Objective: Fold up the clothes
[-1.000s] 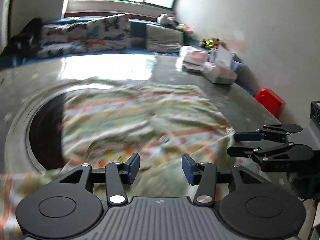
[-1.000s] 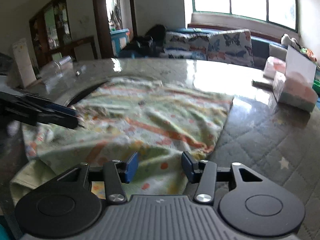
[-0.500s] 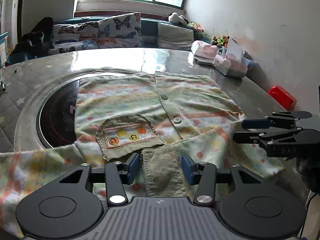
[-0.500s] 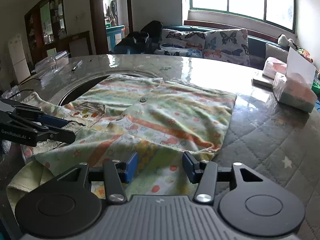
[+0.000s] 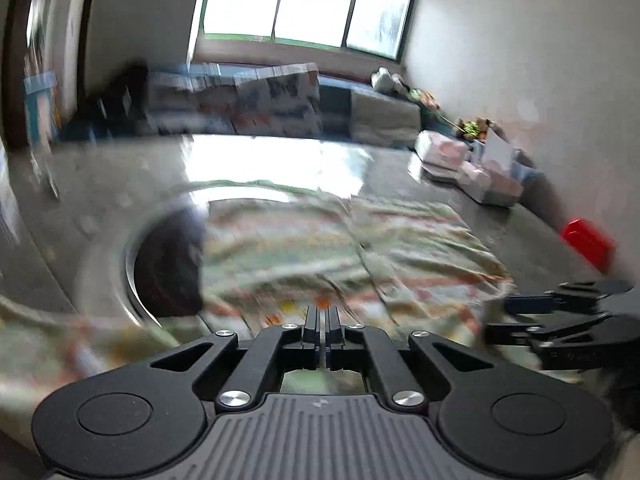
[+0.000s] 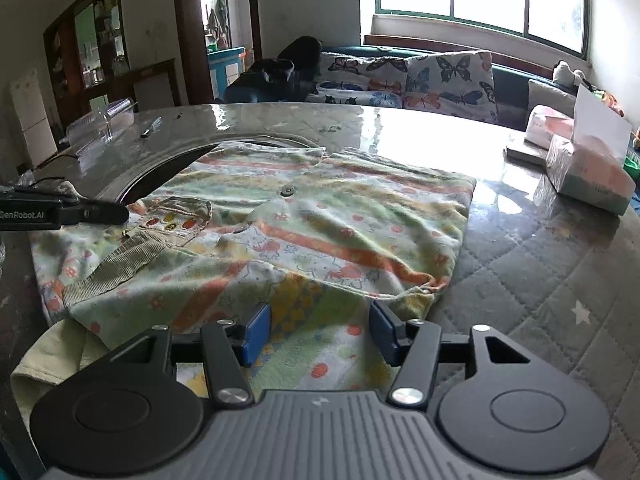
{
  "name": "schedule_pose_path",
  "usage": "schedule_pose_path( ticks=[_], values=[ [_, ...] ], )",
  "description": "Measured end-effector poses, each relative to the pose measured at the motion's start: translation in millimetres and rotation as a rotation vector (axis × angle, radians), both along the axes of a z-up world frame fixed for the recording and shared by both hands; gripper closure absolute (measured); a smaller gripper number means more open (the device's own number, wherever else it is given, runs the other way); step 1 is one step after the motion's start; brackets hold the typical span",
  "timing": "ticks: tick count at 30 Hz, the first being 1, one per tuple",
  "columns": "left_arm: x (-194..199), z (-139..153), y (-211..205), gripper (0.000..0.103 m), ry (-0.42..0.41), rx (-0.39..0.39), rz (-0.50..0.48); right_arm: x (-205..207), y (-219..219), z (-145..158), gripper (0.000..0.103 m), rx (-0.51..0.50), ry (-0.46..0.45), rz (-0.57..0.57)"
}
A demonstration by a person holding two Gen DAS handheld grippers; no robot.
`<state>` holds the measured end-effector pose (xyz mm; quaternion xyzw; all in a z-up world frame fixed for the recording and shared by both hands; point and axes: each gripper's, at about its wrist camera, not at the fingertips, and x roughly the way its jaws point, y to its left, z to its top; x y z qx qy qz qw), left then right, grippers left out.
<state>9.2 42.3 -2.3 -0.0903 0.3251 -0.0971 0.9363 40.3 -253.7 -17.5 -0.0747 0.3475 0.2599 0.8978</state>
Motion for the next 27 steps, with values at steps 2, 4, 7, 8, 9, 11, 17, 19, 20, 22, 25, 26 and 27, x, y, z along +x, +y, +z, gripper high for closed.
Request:
schedule_pose_path(
  ticks=[2,4,7,8,9,11,17,19,20,22,25,26,27],
  values=[
    [-1,-2,-2,0.097,0.009,0.008,-0.008,0,0,0,0.047,0.001,0.002,-0.002],
    [-3,-5,-3,0.09,0.013,0.011,-0.012,0,0,0,0.047,0.001,0.003,-0.004],
    [-1,-10,-5,0.066,0.038,0.002,-0.018,0,1,-2,0.044,0.002,0.006,-0.003],
    [0,-12,-6,0.063,0.047,0.002,-0.018,0,1,-2,0.043,0.002,0.006,-0.001],
    [1,-14,-7,0.063,0.056,0.003,-0.018,0,2,-2,0.042,0.001,0.005,0.0],
    [2,-17,-8,0.065,0.063,-0.005,-0.026,-1,3,-3,0.041,0.0,0.004,0.0],
    [-2,-10,-7,0.099,0.002,-0.005,0.008,-2,3,-4,0.034,0.001,0.004,0.007],
    [-3,-8,-5,0.1,-0.023,0.011,0.027,-2,3,-4,0.032,0.0,0.003,0.009],
    [-2,-8,-5,0.1,-0.028,0.02,0.034,-2,4,-4,0.032,-0.003,0.002,0.011],
    [0,-9,-4,0.1,-0.027,0.037,0.043,-3,5,-4,0.032,-0.01,-0.001,0.015],
    [3,-18,-4,0.099,0.013,0.039,0.038,-3,6,1,0.032,0.001,-0.003,0.016],
    [3,-19,-2,0.097,0.018,0.033,0.043,-4,7,3,0.032,0.005,-0.007,0.018],
    [2,-19,0,0.097,0.02,0.028,0.049,-4,9,5,0.032,0.009,-0.01,0.022]
  ],
)
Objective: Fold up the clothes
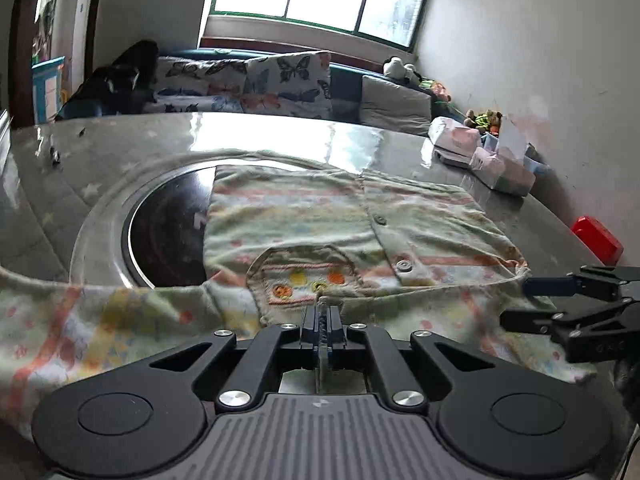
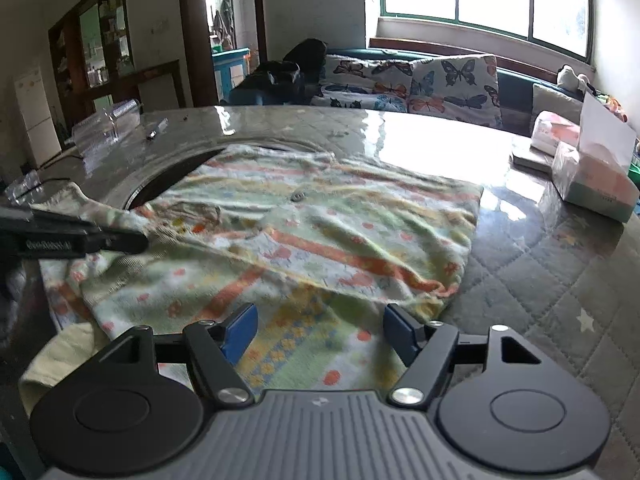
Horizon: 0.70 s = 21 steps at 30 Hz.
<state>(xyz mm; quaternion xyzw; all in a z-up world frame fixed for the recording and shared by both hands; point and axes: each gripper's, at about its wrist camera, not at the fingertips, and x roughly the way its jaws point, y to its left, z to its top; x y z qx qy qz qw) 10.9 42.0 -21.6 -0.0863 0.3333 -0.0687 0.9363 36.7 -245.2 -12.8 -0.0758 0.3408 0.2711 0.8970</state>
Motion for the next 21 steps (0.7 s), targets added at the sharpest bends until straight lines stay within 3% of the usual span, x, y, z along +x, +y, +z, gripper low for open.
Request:
schedule_pose_path(
  ticks=[5,7,9,13,15,21],
  values=[
    [-8,5,14,0.094,-0.002,-0.019,0.037,4,17,0,0.032,-0.006,-0.003,0.024],
    [-12,9,21,0.082,-0.006,-0.019,0.064,2,27,-2,0.032,-0.014,-0.002,0.05],
    [-19,11,32,0.058,-0.013,-0.017,0.106,-3,39,-4,0.032,-0.026,-0.007,0.085],
    [-35,14,58,0.04,-0.023,-0.01,0.209,-20,58,-3,0.032,-0.038,-0.022,0.171],
    [-43,15,72,0.018,-0.028,-0.01,0.269,-27,66,-4,0.032,-0.05,-0.021,0.211],
    [-64,16,119,0.007,-0.05,0.024,0.468,-35,73,-1,0.031,-0.054,-0.031,0.236]
  ],
)
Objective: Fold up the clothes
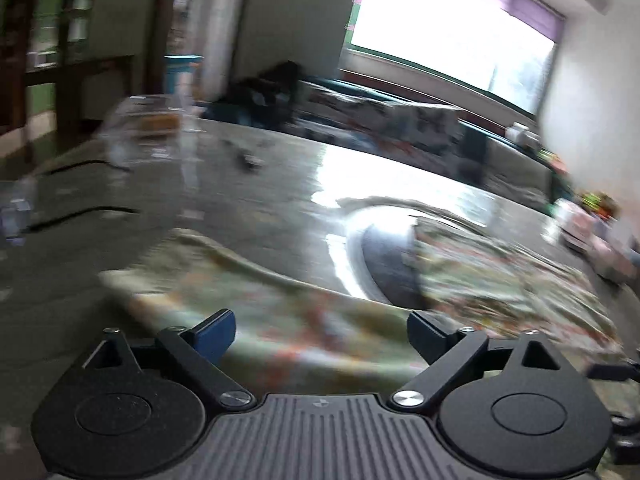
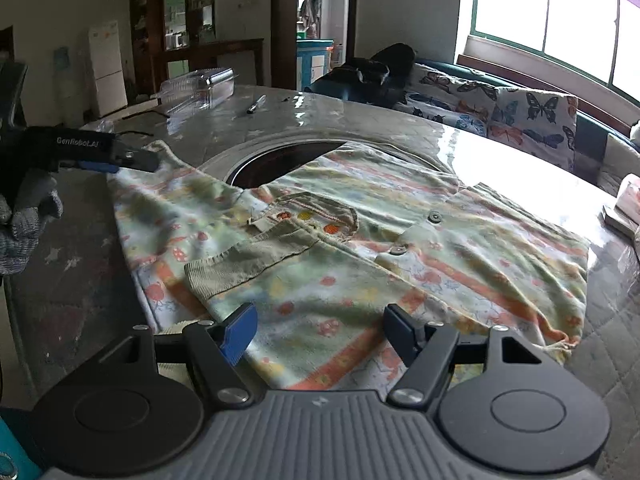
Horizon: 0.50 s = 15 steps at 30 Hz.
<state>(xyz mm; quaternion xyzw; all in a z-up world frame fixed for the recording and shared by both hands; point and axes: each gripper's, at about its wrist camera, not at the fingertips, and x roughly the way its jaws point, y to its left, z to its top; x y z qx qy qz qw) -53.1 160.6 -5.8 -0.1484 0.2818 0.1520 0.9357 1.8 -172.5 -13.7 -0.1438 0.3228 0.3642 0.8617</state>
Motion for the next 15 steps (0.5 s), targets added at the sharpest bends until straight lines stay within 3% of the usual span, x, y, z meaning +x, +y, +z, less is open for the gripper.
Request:
schedule_pose_path(
  ticks=[3,7,15],
  values=[
    [-7,-2,26,0.007,0.005,0.006,0.137,1,-4,2,0.031,0.007,0.005,-0.018],
    [-12,-8,61,0.013,0.027,-0.044,0.303,2,-8,3,0.031,0.017,0.012,-0.032],
    [-7,-12,78,0.052,0.041,-0.041,0.368,1,-7,4,0.031,0.024,0.012,-0.037]
  ],
)
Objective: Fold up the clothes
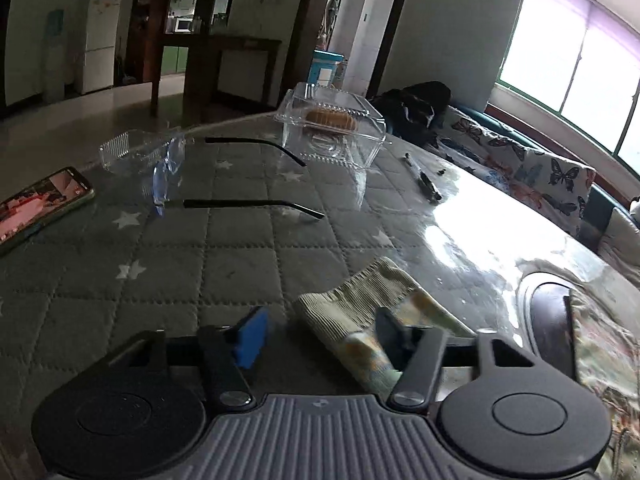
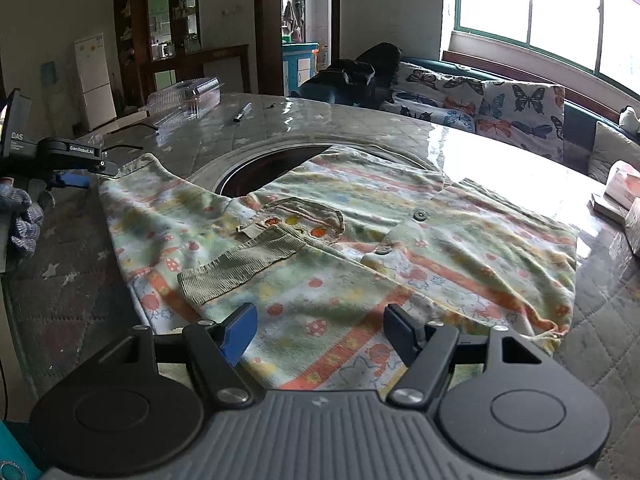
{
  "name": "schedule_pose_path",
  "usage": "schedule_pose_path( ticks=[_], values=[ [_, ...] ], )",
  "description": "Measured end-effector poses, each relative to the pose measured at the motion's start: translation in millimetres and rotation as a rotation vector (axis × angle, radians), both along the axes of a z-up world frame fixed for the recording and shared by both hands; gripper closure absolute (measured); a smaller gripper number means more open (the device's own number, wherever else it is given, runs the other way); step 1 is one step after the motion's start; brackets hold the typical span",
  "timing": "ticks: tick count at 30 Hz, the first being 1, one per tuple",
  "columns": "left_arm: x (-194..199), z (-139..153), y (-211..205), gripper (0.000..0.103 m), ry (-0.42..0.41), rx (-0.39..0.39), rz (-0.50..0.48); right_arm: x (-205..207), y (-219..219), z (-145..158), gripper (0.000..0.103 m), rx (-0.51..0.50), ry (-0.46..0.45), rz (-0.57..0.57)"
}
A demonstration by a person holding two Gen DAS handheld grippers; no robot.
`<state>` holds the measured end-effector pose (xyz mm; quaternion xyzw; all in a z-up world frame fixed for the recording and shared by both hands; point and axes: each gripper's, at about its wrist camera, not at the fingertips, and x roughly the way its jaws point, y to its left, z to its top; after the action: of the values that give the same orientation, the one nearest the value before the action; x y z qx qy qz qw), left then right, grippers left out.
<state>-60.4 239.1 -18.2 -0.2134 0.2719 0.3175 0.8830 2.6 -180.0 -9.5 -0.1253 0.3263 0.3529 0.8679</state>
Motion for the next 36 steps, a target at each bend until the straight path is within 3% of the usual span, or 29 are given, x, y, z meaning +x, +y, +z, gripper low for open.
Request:
schedule_pose_path(
  ticks=[4,6,9,14,20,28,31,34,36],
  values=[
    [0,-1,0,0.067,0.006,0.01,-0.006,0,-2,2,0.031,0.011,-0.003,-0.009],
    [0,0,1,0.087,-0.001,-0.008,-0.02,0,-4,2,0.031,0.018,-0.005,-0.014],
    [-2,10,-3,0.091,-0.066,-0.063,-0.076,0,-8,5,0.032,0.034,-0.008,-0.026],
    [3,45,-37,0.092,-0.185,-0.133,-0.255,1,-19,9,0.032,0.077,-0.007,-0.06],
    [26,73,-104,0.092,-0.256,-0.217,-0.52,3,-40,13,0.033,0.124,-0.008,-0.115],
    [55,69,-205,0.092,-0.243,-0.287,-0.881,7,-75,16,0.033,0.161,-0.017,-0.227],
    [59,57,-235,0.091,-0.173,-0.251,-0.95,7,-85,16,0.034,0.162,-0.017,-0.257],
    [55,46,-244,0.084,-0.125,-0.198,-0.972,10,-91,17,0.037,0.171,-0.007,-0.277],
    [51,42,-243,0.054,-0.111,-0.153,-0.966,13,-93,17,0.038,0.184,0.006,-0.286]
  ],
)
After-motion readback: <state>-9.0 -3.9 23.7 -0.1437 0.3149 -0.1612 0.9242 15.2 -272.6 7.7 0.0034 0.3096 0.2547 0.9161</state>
